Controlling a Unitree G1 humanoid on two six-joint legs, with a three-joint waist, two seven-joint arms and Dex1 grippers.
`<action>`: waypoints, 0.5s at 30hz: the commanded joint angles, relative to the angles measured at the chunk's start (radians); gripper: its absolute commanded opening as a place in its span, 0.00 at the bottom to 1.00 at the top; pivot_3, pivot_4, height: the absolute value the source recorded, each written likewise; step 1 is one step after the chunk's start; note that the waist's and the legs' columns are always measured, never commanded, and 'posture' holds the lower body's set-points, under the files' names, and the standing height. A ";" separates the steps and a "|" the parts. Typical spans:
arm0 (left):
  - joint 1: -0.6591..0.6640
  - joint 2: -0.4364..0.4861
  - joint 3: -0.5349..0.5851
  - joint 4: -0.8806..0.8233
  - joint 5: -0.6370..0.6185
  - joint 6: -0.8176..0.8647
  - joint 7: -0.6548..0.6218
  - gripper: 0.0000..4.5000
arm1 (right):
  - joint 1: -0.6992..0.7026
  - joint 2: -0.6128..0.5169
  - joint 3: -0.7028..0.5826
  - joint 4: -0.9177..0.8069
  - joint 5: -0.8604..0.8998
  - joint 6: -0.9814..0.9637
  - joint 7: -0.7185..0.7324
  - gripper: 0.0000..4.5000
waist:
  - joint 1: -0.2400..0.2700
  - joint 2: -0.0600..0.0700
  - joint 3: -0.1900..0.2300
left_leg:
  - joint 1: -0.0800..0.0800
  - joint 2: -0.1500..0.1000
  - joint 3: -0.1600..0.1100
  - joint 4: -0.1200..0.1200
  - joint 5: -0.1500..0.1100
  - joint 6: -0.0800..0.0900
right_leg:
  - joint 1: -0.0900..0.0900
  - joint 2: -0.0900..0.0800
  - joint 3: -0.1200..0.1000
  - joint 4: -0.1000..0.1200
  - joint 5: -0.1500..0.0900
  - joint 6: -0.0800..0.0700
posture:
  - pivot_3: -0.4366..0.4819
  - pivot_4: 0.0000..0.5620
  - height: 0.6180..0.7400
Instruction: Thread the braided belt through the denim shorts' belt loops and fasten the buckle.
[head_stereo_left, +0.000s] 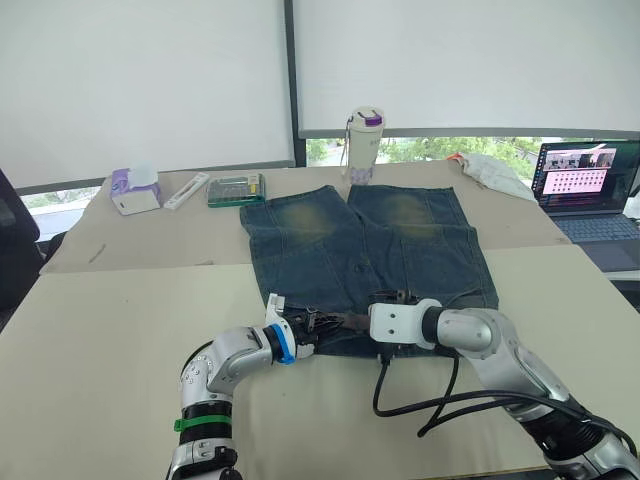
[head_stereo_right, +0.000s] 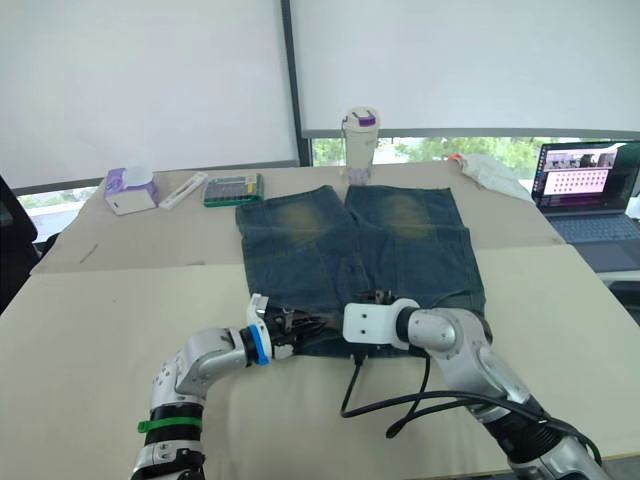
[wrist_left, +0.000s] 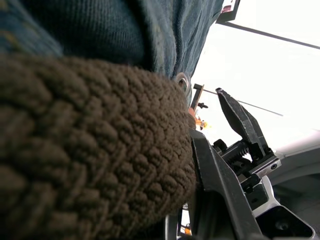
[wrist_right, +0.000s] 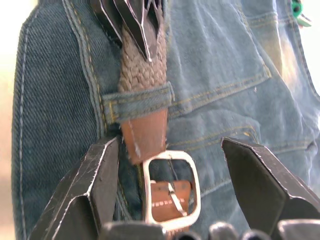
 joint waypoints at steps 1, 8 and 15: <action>0.002 -0.005 -0.029 0.029 -0.008 0.014 -0.019 0.00 | -0.026 0.014 -0.011 -0.002 -0.011 -0.026 -0.015 0.78 | 0.000 0.000 0.000 | 0.000 0.000 0.000 0.000 0.000 0.000 | 0.000 0.000 0.000 0.000 0.000 0.000 | 0.48 0.27 1.00; -0.003 0.006 -0.034 0.045 -0.008 0.018 -0.028 0.00 | -0.020 0.015 -0.023 -0.005 -0.016 -0.033 -0.010 0.61 | -0.001 0.000 0.000 | 0.000 0.000 0.000 0.000 0.000 0.000 | 0.000 0.000 0.000 0.000 0.000 0.000 | 0.48 0.27 1.00; -0.028 0.055 -0.074 0.046 -0.008 0.033 -0.090 0.00 | -0.004 0.011 -0.027 -0.033 -0.016 -0.028 -0.001 0.08 | 0.000 0.000 0.000 | 0.000 0.000 0.000 0.000 0.000 0.000 | 0.000 0.000 0.000 0.000 0.000 0.000 | 0.48 0.27 1.00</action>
